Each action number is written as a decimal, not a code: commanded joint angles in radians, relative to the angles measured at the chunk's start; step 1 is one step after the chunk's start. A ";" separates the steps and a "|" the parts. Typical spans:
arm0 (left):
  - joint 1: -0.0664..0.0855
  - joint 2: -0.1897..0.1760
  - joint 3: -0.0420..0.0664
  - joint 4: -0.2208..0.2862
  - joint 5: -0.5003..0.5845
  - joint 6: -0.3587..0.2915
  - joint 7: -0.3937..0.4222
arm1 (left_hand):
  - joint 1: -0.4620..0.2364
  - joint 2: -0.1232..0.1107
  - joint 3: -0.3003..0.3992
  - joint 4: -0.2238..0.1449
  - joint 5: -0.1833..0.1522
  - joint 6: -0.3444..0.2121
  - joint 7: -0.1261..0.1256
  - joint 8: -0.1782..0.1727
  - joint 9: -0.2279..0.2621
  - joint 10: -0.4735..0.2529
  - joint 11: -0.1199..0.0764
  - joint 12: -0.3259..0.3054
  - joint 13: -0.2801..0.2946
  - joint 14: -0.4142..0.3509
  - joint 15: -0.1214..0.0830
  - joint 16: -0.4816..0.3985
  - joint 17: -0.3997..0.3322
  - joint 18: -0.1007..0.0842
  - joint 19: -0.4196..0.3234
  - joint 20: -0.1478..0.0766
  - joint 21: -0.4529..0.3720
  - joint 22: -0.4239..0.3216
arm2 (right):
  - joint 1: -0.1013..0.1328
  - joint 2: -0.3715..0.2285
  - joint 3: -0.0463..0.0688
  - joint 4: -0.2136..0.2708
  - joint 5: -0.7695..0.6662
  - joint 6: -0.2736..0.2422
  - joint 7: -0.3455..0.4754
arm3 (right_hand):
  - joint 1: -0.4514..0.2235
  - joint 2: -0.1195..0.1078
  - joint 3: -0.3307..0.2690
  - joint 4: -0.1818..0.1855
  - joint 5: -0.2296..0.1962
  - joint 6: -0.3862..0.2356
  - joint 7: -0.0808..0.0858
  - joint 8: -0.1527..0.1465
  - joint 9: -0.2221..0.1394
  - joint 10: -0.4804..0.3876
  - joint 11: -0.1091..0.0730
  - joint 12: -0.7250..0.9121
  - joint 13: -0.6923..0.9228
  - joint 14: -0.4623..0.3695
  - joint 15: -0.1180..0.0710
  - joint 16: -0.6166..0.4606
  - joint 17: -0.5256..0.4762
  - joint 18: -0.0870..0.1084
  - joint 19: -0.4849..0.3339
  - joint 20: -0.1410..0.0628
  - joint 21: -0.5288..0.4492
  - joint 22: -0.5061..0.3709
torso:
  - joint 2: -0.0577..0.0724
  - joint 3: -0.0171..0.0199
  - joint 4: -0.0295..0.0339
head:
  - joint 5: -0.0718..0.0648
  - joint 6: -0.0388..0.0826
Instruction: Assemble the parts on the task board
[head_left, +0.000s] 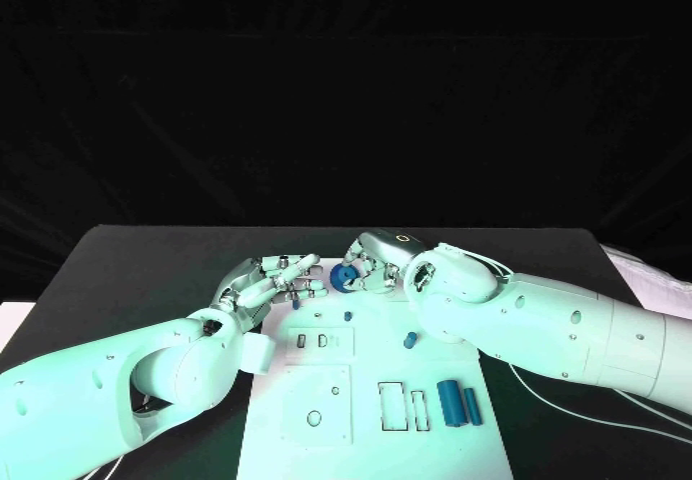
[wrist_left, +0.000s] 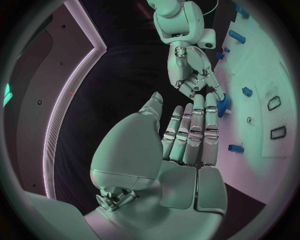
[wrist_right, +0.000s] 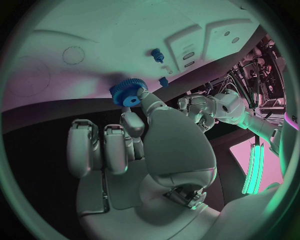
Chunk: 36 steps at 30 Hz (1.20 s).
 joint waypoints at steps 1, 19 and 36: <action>0.001 0.000 0.001 0.002 0.001 0.014 0.015 | 0.005 0.010 0.002 -0.007 -0.003 -0.001 0.009 -0.005 -0.001 0.002 0.006 -0.004 0.000 0.002 0.004 -0.003 0.001 0.001 0.009 0.001 -0.007 -0.001 | -0.004 0.012 -0.002 -0.013 -0.018 0.034 -0.005 | -0.003 0.004 0.002 0.001 0.001 0.061 -0.018 0.009 0.026 -0.009 0.002 -0.008 -0.004 0.062 -0.004 -0.007 0.019 -0.005 0.003 0.000 0.004 0.001 | -0.001 0.0012 -0.0012 | 0.002 -0.002; 0.001 0.001 0.001 0.001 0.001 0.013 0.015 | 0.005 0.010 0.002 -0.007 -0.003 -0.001 0.009 -0.005 -0.001 0.002 0.006 -0.004 0.000 0.002 0.004 -0.003 0.002 0.001 0.009 0.001 -0.008 -0.002 | -0.014 0.040 -0.008 -0.040 -0.049 0.050 -0.013 | -0.038 -0.037 -0.020 0.026 -0.001 -0.003 0.009 -0.040 0.007 -0.054 0.024 -0.099 -0.072 0.060 0.013 -0.012 0.014 -0.005 -0.001 0.013 0.002 -0.002 | -0.001 0.0022 -0.0017 | 0.007 -0.004; 0.001 0.001 0.001 0.000 0.001 0.014 0.013 | 0.005 0.010 0.001 -0.009 -0.003 -0.001 0.009 -0.005 -0.001 0.002 0.006 -0.004 0.000 0.001 0.004 -0.004 0.002 0.001 0.009 0.001 -0.009 -0.002 | -0.014 0.037 -0.010 -0.035 -0.046 0.036 -0.013 | -0.055 -0.060 -0.072 0.059 0.006 -0.071 0.024 -0.048 -0.009 -0.078 0.039 -0.140 -0.099 0.060 0.027 -0.013 0.016 -0.004 -0.005 0.029 0.001 -0.005 | 0.000 0.0027 -0.0021 | 0.008 -0.005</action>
